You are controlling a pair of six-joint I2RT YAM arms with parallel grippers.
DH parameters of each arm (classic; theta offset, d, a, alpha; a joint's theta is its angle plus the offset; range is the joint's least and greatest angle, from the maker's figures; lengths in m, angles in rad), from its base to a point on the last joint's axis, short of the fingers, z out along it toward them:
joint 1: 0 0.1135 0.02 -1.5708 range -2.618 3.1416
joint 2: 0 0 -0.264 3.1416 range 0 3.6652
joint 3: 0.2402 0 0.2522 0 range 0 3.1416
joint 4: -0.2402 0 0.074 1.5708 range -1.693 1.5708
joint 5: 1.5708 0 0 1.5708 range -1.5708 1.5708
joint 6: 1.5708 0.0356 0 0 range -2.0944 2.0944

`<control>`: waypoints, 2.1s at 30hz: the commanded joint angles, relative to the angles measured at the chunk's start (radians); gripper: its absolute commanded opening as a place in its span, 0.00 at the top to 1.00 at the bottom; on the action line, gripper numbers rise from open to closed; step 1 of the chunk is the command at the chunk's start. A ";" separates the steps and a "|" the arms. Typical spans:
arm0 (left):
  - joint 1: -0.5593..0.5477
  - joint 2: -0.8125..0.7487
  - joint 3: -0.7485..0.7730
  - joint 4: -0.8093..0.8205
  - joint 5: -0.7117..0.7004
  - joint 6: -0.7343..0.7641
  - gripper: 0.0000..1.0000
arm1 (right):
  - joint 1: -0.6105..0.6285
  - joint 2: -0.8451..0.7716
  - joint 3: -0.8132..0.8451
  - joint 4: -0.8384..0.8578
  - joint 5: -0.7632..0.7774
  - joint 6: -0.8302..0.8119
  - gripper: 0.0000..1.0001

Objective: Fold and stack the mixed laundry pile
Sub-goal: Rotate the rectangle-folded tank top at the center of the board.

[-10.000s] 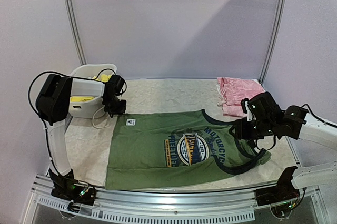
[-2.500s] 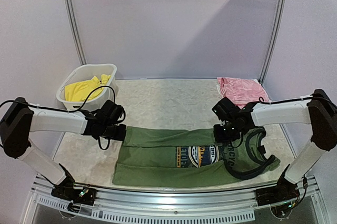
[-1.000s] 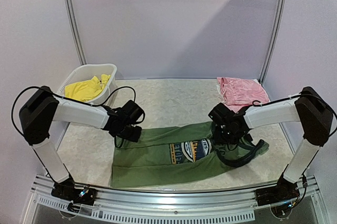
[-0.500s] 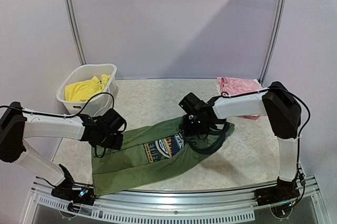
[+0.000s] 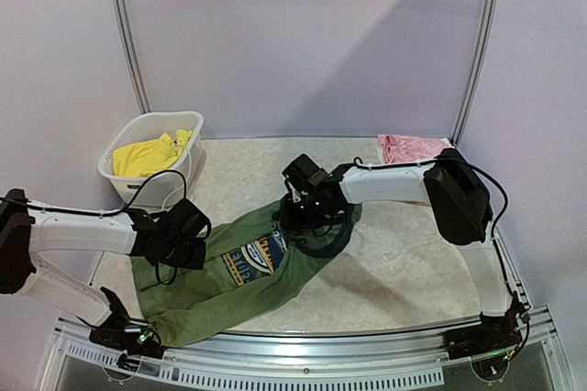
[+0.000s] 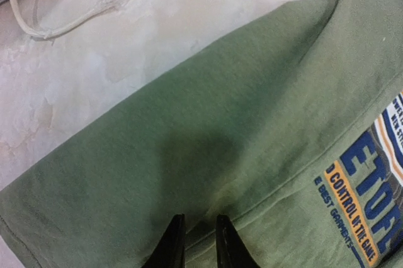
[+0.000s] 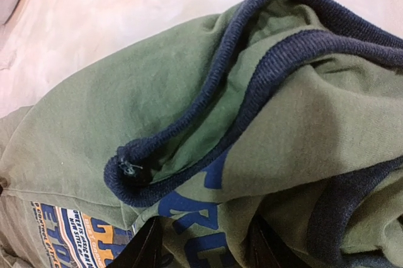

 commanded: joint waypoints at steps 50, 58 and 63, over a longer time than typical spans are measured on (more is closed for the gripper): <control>0.175 -0.021 0.037 0.090 0.033 0.072 0.81 | -0.279 -0.120 0.137 -0.042 -0.156 -0.212 0.44; 0.226 -0.019 -0.003 0.135 0.062 0.044 0.81 | -0.178 -0.261 -0.141 -0.105 0.120 -0.044 0.46; 0.238 -0.012 -0.014 0.111 0.062 0.001 0.81 | -0.175 -0.293 -0.318 -0.001 0.080 0.007 0.48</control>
